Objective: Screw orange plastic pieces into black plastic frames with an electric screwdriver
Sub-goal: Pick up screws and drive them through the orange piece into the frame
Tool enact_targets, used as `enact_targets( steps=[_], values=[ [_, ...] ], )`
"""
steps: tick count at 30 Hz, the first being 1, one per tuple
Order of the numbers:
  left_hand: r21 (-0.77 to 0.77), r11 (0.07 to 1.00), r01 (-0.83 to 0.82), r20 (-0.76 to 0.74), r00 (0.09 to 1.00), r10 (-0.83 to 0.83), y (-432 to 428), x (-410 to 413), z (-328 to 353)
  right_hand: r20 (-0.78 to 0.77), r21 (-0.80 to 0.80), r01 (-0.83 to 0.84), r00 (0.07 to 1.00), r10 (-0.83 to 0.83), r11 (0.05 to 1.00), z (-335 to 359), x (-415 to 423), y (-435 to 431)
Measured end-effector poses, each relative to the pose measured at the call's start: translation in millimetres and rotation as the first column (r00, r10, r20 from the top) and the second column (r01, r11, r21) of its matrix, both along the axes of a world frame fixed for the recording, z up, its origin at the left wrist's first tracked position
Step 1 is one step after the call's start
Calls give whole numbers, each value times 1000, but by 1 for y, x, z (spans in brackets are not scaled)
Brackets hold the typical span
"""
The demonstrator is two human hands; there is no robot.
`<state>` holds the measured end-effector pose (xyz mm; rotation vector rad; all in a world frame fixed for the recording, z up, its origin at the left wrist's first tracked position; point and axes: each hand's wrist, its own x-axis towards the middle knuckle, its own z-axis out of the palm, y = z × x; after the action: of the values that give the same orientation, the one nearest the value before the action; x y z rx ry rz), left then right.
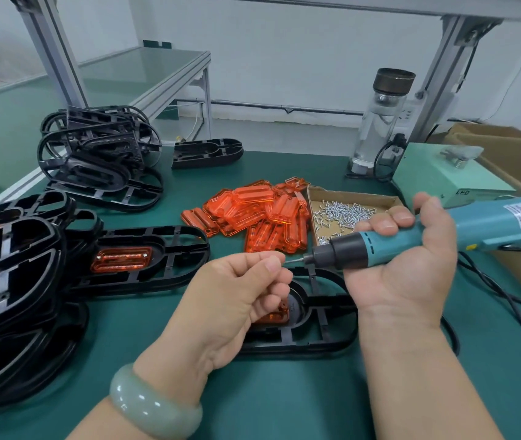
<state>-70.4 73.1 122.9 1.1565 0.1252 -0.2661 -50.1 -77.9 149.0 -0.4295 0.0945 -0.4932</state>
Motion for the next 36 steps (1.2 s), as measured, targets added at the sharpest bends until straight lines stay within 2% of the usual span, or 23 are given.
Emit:
enact_targets(
  steps=[7,13,18,23,27,29,31,32,33,34,36],
  values=[
    [27,999,-17,52,999,15,-6,-2,2,-1,14,-4,1000,4,1000,0,0,1],
    [129,990,-57,97,994,44,-10,-2,3,9,26,4,1000,-4,1000,-2,2,4],
    [200,979,-29,131,991,3,-4,0,2,32,10,-8,999,8,1000,-4,2,6],
    [149,989,10,177,984,-37,-1,-1,4,14,27,-1,1000,1,1000,-3,1,4],
    [126,991,47,157,985,-66,6,0,2,-6,62,8,1000,-8,998,-1,1,2],
    [212,977,1,162,986,-37,10,2,0,-12,55,11,1000,-11,998,-1,2,0],
    [428,898,-100,256,967,-15,16,4,-4,-43,21,18,999,-17,1000,-2,3,-2],
    [583,796,-165,336,941,-51,20,6,-8,-64,-7,22,998,-23,1000,-2,4,-3],
    [725,654,-218,388,913,-126,23,6,-10,-81,-37,27,996,-30,999,-3,5,-4],
    [825,510,-245,401,889,-221,24,7,-11,-93,-70,31,995,-37,997,-4,6,-5],
    [925,302,-232,340,859,-382,22,6,-12,-101,-141,34,994,-49,989,-6,7,-4]
  ],
)
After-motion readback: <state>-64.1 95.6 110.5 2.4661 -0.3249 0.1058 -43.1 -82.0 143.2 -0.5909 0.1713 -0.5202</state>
